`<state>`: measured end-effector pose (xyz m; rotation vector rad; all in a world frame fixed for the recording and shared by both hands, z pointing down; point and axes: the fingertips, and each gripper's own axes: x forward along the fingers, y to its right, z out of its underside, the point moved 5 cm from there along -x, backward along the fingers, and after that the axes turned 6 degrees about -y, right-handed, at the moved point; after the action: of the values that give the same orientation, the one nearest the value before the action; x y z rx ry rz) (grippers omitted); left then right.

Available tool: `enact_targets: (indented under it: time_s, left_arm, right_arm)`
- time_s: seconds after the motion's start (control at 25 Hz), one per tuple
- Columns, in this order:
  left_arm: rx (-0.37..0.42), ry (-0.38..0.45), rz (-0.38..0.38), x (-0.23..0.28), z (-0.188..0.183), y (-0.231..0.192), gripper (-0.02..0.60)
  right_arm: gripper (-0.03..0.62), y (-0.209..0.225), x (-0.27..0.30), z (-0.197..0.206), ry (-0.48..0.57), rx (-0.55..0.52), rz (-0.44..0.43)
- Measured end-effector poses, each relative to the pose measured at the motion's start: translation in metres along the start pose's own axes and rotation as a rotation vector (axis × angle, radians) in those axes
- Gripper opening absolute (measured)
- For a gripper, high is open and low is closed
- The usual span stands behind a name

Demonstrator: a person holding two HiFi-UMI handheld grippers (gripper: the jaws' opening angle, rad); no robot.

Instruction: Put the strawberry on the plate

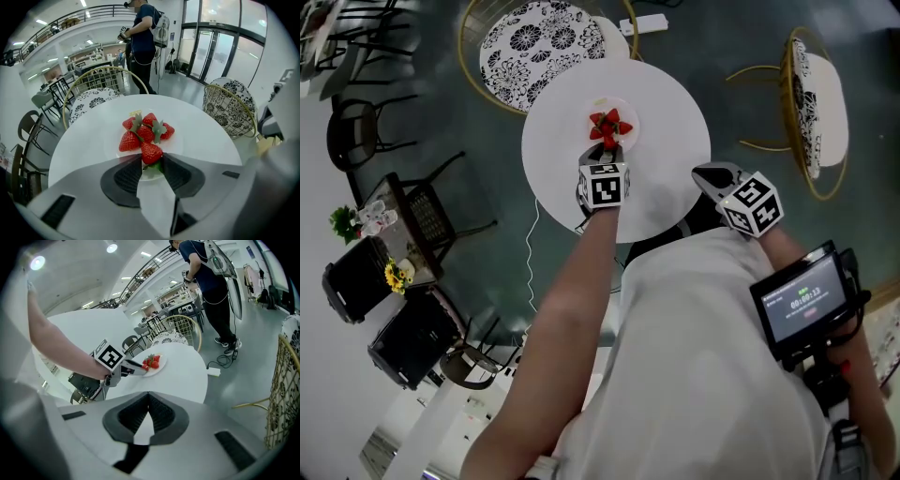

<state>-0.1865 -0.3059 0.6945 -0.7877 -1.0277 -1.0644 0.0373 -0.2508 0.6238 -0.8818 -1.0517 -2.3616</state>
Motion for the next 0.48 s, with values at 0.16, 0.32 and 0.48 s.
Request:
enact_targets:
  time_s: [0.16,0.32,0.48]
  left_arm:
    - [-0.002,-0.017,0.023,-0.0018,0.0000,-0.0007,0.138]
    - [0.009,-0.011,0.040,-0.0041,-0.0002,0.0025,0.140]
    - [0.019,0.007,0.059,-0.0058,-0.0004,0.0033,0.183]
  right_arm:
    - [0.005,-0.0019,0.0014,-0.0042,0.003,-0.009,-0.008]
    - [0.005,-0.0012,0.0015,-0.0045,0.000,-0.018,-0.014]
    - [0.005,0.0024,0.0002,-0.0048,-0.003,-0.021,-0.015]
